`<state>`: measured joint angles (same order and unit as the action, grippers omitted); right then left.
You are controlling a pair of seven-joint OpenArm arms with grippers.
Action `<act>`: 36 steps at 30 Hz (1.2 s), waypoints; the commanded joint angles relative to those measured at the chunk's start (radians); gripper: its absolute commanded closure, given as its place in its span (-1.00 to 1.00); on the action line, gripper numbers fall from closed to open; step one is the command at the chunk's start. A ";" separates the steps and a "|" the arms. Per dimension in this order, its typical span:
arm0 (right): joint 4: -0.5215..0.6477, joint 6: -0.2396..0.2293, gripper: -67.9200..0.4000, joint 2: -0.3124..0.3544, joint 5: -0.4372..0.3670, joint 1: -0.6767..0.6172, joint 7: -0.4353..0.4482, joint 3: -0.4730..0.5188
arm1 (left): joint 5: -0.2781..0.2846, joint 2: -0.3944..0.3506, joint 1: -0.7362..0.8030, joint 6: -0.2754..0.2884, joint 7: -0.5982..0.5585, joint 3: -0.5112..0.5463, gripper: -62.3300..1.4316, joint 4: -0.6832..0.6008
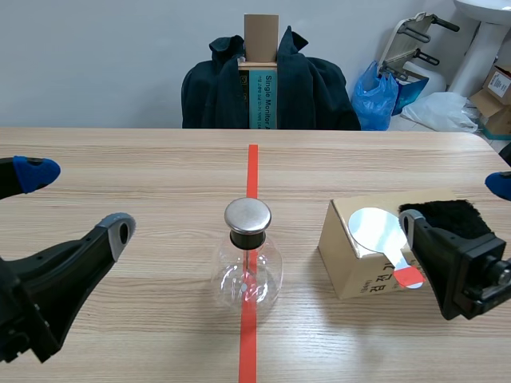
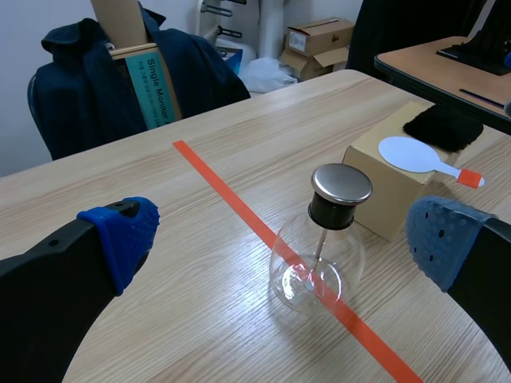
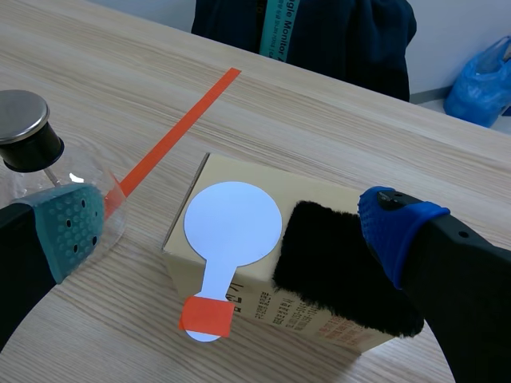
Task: Do the electroscope experiment.
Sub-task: 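Pick up the white charging plate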
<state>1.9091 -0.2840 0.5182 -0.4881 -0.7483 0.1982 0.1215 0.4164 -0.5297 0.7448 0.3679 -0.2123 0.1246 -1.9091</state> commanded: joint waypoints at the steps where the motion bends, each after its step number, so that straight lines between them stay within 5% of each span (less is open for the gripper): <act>1: 0.021 0.003 -1.00 0.005 -0.014 0.006 0.021 0.011 | 0.006 -0.002 0.000 0.001 -0.011 -0.001 -1.00 -0.016; 19: 0.021 -0.005 -1.00 0.005 0.012 0.014 0.031 0.011 | -0.010 -0.003 0.000 0.001 -0.011 -0.001 -1.00 -0.016; 25: 0.044 -0.084 -1.00 0.008 0.387 0.019 0.111 0.011 | -0.050 -0.003 0.000 0.001 -0.011 0.000 -1.00 -0.016; 33: 0.065 -0.080 -1.00 -0.001 0.897 0.014 0.451 0.008 | -0.126 -0.003 0.000 0.000 -0.011 -0.001 -1.00 -0.016; 36: 0.064 -0.070 -1.00 -0.020 1.098 0.006 0.501 0.003 | -0.126 -0.003 0.000 0.000 -0.011 -0.001 -1.00 -0.016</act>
<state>1.9598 -0.3614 0.5064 0.6102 -0.7433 0.6964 0.1223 0.2806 -0.5301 0.7448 0.3679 -0.2119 0.1246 -1.9091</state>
